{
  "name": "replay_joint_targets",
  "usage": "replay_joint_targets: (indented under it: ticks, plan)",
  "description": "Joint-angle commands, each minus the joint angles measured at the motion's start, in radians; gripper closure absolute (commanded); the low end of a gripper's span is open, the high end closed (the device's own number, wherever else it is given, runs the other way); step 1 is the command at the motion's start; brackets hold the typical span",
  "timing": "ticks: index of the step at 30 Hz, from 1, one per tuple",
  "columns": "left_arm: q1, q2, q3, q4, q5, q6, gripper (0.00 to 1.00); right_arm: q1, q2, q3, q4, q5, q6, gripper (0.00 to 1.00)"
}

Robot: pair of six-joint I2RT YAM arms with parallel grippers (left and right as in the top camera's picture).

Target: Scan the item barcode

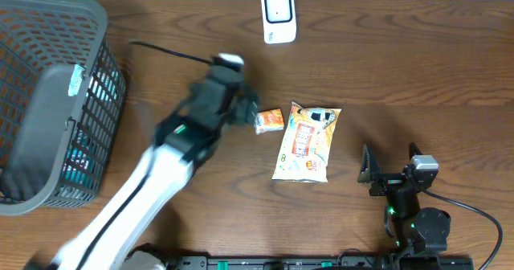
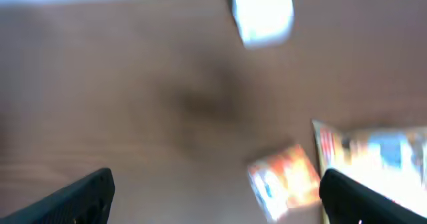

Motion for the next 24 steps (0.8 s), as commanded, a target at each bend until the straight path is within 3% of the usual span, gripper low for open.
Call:
replay_joint_targets:
  ticks: [1,4,11,17,24]
  plan:
    - [0.031,-0.143,0.022,0.077,-0.428,0.051,0.02,0.004,-0.006,-0.001,-0.004,0.008,-0.01,0.01]
    - [0.121,-0.251,0.022,0.186,-0.597,0.05,0.02,0.004,-0.006,-0.001,-0.004,0.008,-0.01,0.01]
    - [0.471,-0.352,0.04,0.14,-0.534,-0.026,0.02,0.004,-0.006,-0.001,-0.004,0.008,-0.01,0.01]
    - [0.748,-0.288,0.185,-0.083,-0.299,-0.101,0.02,0.004,-0.006,-0.001,-0.004,0.008,-0.01,0.01]
    - [1.022,-0.079,0.469,-0.344,0.182,-0.139,0.02,0.004,-0.006,-0.001,-0.004,0.008,-0.01,0.01]
